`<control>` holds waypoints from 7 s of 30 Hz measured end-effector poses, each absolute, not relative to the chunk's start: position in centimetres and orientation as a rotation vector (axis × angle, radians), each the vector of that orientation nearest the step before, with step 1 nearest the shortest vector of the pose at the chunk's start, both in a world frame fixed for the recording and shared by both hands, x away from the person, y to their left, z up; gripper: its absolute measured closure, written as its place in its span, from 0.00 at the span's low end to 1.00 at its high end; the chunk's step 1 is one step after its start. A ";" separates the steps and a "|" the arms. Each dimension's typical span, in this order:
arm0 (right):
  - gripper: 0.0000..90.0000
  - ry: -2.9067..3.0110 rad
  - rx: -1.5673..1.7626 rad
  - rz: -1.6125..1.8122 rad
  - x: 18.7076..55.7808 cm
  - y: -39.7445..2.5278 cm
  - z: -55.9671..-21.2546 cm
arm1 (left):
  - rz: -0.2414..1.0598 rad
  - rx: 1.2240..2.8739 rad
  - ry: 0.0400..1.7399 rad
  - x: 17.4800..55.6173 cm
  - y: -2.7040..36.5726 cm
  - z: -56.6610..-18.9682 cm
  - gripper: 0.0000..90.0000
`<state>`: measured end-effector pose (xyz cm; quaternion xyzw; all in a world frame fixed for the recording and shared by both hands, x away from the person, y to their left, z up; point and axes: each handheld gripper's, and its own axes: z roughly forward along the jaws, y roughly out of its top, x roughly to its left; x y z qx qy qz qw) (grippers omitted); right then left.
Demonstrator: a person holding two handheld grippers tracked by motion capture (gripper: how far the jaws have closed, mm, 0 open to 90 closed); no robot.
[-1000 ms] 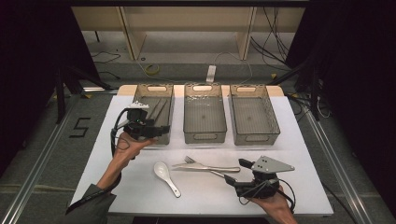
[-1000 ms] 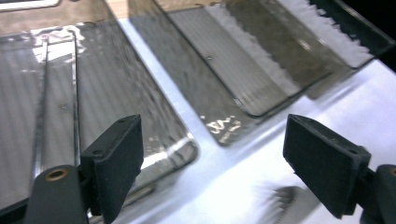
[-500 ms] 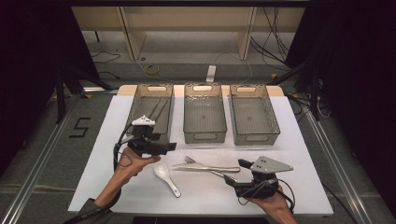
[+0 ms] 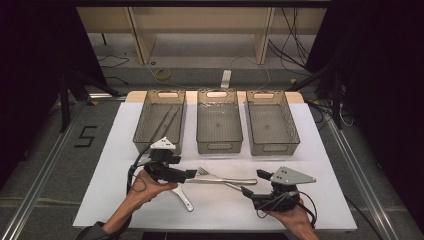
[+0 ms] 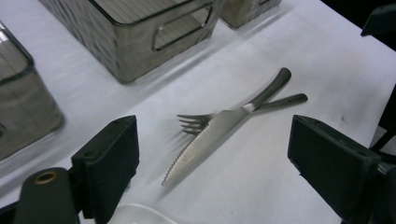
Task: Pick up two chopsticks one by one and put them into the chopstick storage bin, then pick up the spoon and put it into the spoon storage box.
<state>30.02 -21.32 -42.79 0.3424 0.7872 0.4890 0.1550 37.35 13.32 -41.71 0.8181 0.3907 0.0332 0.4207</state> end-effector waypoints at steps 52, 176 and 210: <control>0.26 2.257 0.991 1.375 30.0 -21.3 -42.8 | -0.115 2.534 0.866 34.5 9.6 -46.7 0.99; 0.27 2.271 1.021 1.374 30.3 -21.4 -43.1 | -0.010 2.400 0.911 35.8 16.0 -41.4 0.83; 0.27 2.273 1.029 1.381 30.5 -21.5 -43.1 | 0.165 2.136 0.960 43.6 12.2 -37.3 0.83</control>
